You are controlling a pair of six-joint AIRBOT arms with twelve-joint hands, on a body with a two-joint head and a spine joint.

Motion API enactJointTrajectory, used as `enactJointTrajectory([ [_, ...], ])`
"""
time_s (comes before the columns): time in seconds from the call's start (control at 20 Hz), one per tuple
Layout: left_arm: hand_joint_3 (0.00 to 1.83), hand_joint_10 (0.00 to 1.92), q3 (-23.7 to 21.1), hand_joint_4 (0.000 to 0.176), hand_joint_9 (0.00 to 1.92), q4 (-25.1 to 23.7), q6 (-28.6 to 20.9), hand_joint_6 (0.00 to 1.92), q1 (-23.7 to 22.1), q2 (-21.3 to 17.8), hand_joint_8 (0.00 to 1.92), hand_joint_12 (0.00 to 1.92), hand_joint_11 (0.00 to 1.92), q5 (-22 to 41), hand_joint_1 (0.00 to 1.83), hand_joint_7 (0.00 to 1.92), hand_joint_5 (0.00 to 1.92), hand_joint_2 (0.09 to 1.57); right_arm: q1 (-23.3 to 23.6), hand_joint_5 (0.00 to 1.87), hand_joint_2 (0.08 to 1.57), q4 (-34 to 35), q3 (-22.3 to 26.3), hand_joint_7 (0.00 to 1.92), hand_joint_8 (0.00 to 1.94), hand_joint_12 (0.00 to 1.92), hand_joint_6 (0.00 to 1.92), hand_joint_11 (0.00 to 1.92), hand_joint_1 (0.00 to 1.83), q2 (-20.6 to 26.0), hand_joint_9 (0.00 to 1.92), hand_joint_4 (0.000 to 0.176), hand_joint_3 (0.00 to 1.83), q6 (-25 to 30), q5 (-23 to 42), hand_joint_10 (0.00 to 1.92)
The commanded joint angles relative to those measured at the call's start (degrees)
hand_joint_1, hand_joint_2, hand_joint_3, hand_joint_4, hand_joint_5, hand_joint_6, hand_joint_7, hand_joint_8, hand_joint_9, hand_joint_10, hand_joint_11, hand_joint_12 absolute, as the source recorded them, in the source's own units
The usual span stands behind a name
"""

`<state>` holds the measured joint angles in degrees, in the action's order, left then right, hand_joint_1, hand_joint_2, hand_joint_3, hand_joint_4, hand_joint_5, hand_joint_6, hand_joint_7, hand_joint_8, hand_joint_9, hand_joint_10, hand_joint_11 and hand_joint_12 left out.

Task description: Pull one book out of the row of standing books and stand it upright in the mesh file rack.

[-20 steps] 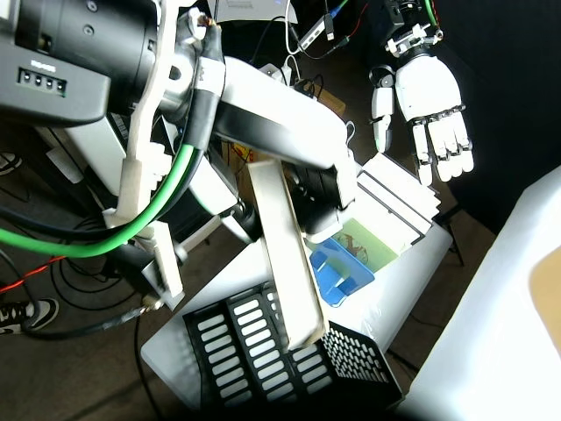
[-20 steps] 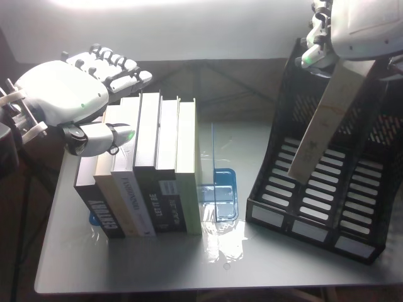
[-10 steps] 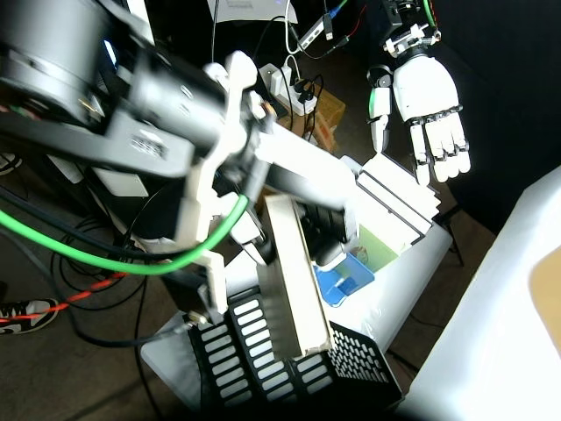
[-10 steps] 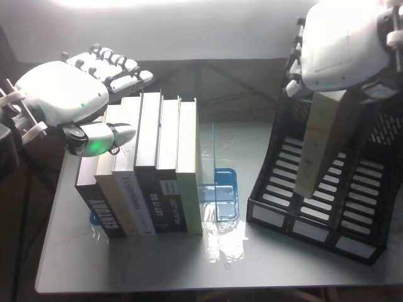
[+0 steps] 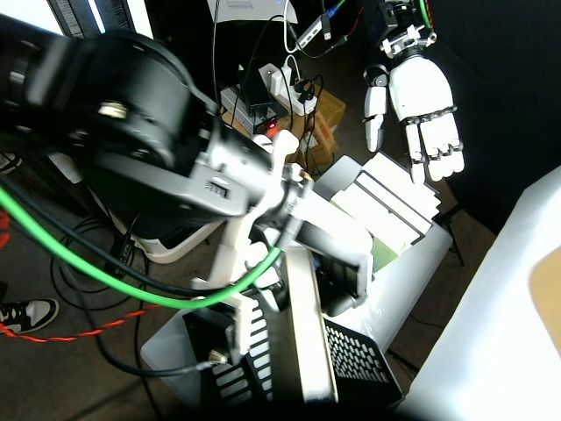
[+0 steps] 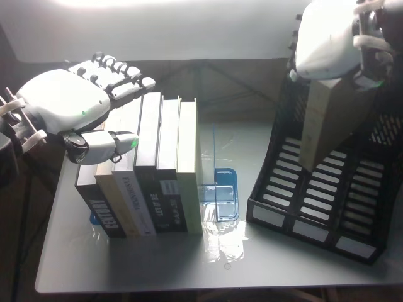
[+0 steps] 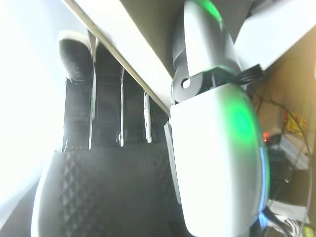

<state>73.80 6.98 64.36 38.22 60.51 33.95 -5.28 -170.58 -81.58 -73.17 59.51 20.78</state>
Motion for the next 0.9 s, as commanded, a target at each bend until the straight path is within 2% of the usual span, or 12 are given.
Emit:
enactJointTrajectory([
  [0.0, 0.00, 0.00, 0.11, 0.066, 0.00, 0.02, -0.20, 0.00, -0.37, -0.04, 0.00, 0.00, 0.00, 6.90, 0.10, 0.00, 0.00, 1.43, 0.21, 0.75, 1.20, -1.99, -1.06, 0.92, 1.32, 1.70, 1.20, 0.85, 1.21, -0.03, 0.98, 0.000, 0.00, -0.43, -5.92, 1.33],
  [0.1, 0.00, 0.00, 0.12, 0.073, 0.00, -0.34, -0.34, 0.00, -0.38, 0.07, 0.00, 0.00, 0.00, 7.22, 0.11, 0.00, 0.00, 1.42, -0.13, 0.76, 1.19, -1.99, -3.33, 0.94, 1.32, 1.70, 1.16, 0.84, 1.23, -1.77, 0.98, 0.000, 0.00, -0.28, -6.52, 1.33],
  [0.15, 0.00, 0.00, 0.15, 0.077, 0.00, -0.53, -0.39, 0.00, -0.38, 0.14, 0.00, 0.00, 0.00, 7.34, 0.11, 0.00, 0.00, 1.42, -0.42, 0.75, 1.20, -1.99, -4.47, 0.92, 1.32, 1.70, 1.20, 0.85, 1.21, -2.76, 0.98, 0.000, 0.00, -0.28, -6.82, 1.33],
  [0.2, 0.00, 0.00, 0.17, 0.071, 0.00, -0.76, -0.46, 0.00, -0.40, 0.22, 0.00, 0.00, 0.00, 7.51, 0.13, 0.00, 0.00, 1.42, -0.54, 0.75, 1.20, -1.99, -5.90, 0.92, 1.31, 1.70, 1.20, 0.84, 1.22, -3.90, 0.98, 0.000, 0.00, -0.29, -6.92, 1.33],
  [0.4, 0.00, 0.00, 0.98, 0.070, 0.00, -2.30, -2.45, 0.00, -0.70, 1.01, 0.00, 0.00, 0.00, 8.21, 0.10, 0.00, 0.00, 1.43, -0.58, 0.76, 1.19, -1.99, -9.80, 0.94, 1.32, 1.70, 1.16, 0.84, 1.23, -6.36, 0.98, 0.000, 0.00, -0.21, -7.34, 1.33],
  [0.45, 0.00, 0.00, 1.12, 0.064, 0.00, -2.50, -2.70, 0.00, -0.78, 1.27, 0.00, 0.00, 0.00, 8.39, 0.10, 0.00, 0.00, 1.44, -0.74, 0.75, 1.20, -1.99, -10.89, 0.92, 1.32, 1.70, 1.20, 0.85, 1.21, -6.96, 0.98, 0.000, 0.00, 0.16, -7.43, 1.33],
  [0.55, 0.00, 0.00, 1.26, 0.058, 0.00, -2.64, -2.72, 0.00, -0.85, 1.61, 0.00, 0.00, 0.00, 8.68, 0.09, 0.00, 0.00, 1.44, -2.07, 0.76, 1.19, -1.99, -13.36, 0.94, 1.32, 1.70, 1.16, 0.84, 1.23, -7.90, 0.98, 0.000, 0.00, 1.36, -8.01, 1.33],
  [0.6, 0.00, 0.00, 1.40, 0.072, 0.00, -2.74, -2.79, 0.00, -0.85, 1.82, 0.00, 0.00, 0.00, 8.83, 0.06, 0.00, 0.00, 1.44, -3.26, 0.75, 1.20, -1.99, -14.77, 0.92, 1.32, 1.70, 1.20, 0.85, 1.21, -8.35, 0.98, 0.000, 0.00, 2.19, -8.61, 1.33],
  [0.7, 0.00, 0.00, 1.66, 0.091, 0.00, -3.21, -3.26, 0.00, -0.85, 2.17, 0.00, 0.00, 0.00, 9.24, 0.04, 0.00, 0.00, 1.44, -4.85, 0.76, 1.19, -1.99, -17.55, 0.94, 1.32, 1.70, 1.16, 0.84, 1.23, -10.14, 0.98, 0.000, 0.00, 3.34, -9.24, 1.33],
  [0.75, 0.00, 0.00, 1.65, 0.087, 0.00, -3.26, -3.37, 0.00, -0.87, 2.18, 0.00, 0.00, 0.00, 9.46, 0.04, 0.00, 0.00, 1.45, -4.85, 0.75, 1.20, -1.99, -18.22, 0.92, 1.32, 1.70, 1.20, 0.85, 1.21, -10.54, 0.98, 0.000, 0.00, 3.55, -9.25, 1.33],
  [0.8, 0.00, 0.00, 1.68, 0.089, 0.00, -3.26, -3.53, 0.00, -0.87, 2.19, 0.00, 0.00, 0.00, 9.70, 0.03, 0.00, 0.00, 1.45, -4.85, 0.75, 1.20, -1.99, -18.80, 0.92, 1.31, 1.70, 1.20, 0.84, 1.22, -10.86, 0.98, 0.000, 0.00, 3.94, -9.41, 1.33],
  [0.85, 0.00, 0.00, 1.81, 0.084, 0.00, -3.26, -3.82, 0.00, -0.86, 2.34, 0.00, 0.00, 0.00, 9.84, 0.01, 0.00, 0.00, 1.45, -4.85, 0.76, 1.19, -1.99, -19.52, 0.94, 1.32, 1.70, 1.16, 0.84, 1.23, -11.30, 0.98, 0.000, 0.00, 4.67, -9.50, 1.33],
])
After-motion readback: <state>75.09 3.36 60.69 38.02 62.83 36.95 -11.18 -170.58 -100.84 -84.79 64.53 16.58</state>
